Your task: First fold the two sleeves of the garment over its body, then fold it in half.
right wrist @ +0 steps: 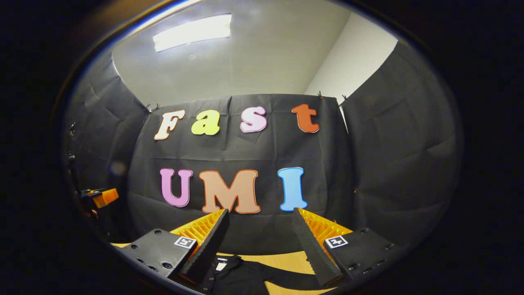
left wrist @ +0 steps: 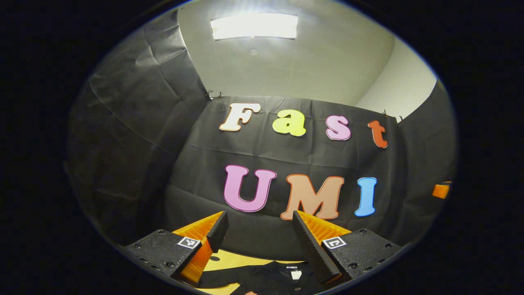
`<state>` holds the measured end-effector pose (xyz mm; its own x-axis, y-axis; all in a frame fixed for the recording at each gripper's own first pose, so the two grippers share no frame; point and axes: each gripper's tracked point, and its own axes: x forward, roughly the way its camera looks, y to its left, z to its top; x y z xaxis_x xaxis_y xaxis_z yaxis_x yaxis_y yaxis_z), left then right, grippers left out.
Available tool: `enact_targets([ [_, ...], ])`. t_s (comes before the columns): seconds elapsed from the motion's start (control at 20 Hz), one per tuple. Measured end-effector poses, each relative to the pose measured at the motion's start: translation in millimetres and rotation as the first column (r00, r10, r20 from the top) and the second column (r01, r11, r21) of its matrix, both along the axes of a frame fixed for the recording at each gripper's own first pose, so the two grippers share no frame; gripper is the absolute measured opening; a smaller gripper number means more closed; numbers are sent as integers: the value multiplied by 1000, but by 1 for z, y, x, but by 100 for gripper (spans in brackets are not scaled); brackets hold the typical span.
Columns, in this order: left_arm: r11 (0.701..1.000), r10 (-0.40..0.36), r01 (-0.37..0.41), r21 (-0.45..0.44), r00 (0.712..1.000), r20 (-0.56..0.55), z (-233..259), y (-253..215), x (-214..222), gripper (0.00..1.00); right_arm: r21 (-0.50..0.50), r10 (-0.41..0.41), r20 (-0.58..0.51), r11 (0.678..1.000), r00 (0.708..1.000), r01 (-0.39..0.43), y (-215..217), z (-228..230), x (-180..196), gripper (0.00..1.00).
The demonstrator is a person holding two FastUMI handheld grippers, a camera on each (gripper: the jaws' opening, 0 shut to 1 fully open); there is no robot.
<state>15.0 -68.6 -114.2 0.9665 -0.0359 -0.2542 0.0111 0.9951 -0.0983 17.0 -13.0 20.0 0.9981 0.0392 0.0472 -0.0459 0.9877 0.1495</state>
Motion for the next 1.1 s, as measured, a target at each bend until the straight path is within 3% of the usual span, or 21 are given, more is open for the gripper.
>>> enact_targets([
  [0.2, 994, -100, 101, -44, 994, 34, -1, -38, 17, 92, -8, -101, 79, 995, 992, 102, -26, 15, -20, 98],
  [0.4, 977, -168, 172, -124, 985, 43, -3, -66, 18, 92, -58, -157, 69, 985, 985, 161, -41, 13, -37, 99],
  [0.65, 976, -180, 182, -117, 983, 30, -6, -59, 16, 92, -71, -142, 12, 987, 990, 142, -39, 4, -40, 99],
  [1.1, 979, -167, 164, -123, 986, -15, -18, -53, 8, 92, -185, -197, -24, 964, 980, 189, -46, -12, -37, 99],
])
